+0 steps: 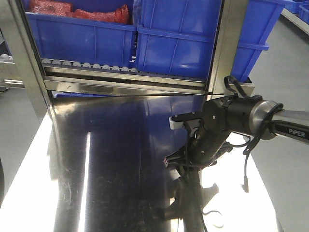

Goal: Move and align brake pads A on conveyor
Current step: 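Hold the pad in the right gripper and lift it off the table, then raise the right gripper with its pad away from the table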

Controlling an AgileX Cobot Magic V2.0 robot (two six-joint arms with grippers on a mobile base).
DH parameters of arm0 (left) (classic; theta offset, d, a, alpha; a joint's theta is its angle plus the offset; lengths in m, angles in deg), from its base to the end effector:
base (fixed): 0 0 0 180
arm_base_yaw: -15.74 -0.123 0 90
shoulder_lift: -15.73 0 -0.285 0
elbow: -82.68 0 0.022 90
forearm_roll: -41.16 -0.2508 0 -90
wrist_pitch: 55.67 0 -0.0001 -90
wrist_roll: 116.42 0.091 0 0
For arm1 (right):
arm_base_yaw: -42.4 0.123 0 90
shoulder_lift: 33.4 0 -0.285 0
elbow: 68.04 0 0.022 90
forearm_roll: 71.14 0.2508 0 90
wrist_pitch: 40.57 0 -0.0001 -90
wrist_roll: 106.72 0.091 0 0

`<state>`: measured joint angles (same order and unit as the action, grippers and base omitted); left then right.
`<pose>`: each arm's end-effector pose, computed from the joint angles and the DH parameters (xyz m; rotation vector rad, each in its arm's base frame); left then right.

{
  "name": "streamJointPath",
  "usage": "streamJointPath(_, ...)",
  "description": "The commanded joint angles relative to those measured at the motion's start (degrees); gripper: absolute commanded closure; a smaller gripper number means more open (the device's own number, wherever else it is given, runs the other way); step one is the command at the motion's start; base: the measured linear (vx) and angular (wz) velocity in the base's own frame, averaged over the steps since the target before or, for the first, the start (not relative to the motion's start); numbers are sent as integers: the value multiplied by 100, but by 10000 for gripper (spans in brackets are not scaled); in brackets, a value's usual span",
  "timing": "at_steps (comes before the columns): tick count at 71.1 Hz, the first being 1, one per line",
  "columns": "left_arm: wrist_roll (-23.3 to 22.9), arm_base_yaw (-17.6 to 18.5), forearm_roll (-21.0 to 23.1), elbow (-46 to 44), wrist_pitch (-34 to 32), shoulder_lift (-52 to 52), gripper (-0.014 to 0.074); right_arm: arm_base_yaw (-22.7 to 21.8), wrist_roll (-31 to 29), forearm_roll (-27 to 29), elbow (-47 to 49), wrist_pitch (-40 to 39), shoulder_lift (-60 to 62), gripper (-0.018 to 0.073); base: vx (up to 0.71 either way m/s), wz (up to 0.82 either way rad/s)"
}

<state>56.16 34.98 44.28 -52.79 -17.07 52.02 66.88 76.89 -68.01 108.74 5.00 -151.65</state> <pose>0.0873 -0.0338 0.3087 0.1926 2.0928 -0.3432 0.3450 0.1610 0.1733 -0.4818 2.8894 0.1423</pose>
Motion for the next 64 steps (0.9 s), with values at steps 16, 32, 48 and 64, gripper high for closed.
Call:
streamJointPath(16, -13, 40, 9, -150, -496, 17, 379, -17, -84, -143, -936, -894, 1716, 517, 0, 0)
streamJointPath(32, -13, 40, 9, -150, -496, 17, 379, -23, -84, -440, -1936, -950, 3377, 517, 0, 0)
streamJointPath(48, -13, 40, 9, -150, -496, 17, 379, -23, -41, -665, -2845, -1260, 5129, 517, 0, 0)
streamJointPath(64, -13, 40, 9, -150, -496, 17, 379, -23, -41, -671, -3662, -1441, 6683, 517, 0, 0)
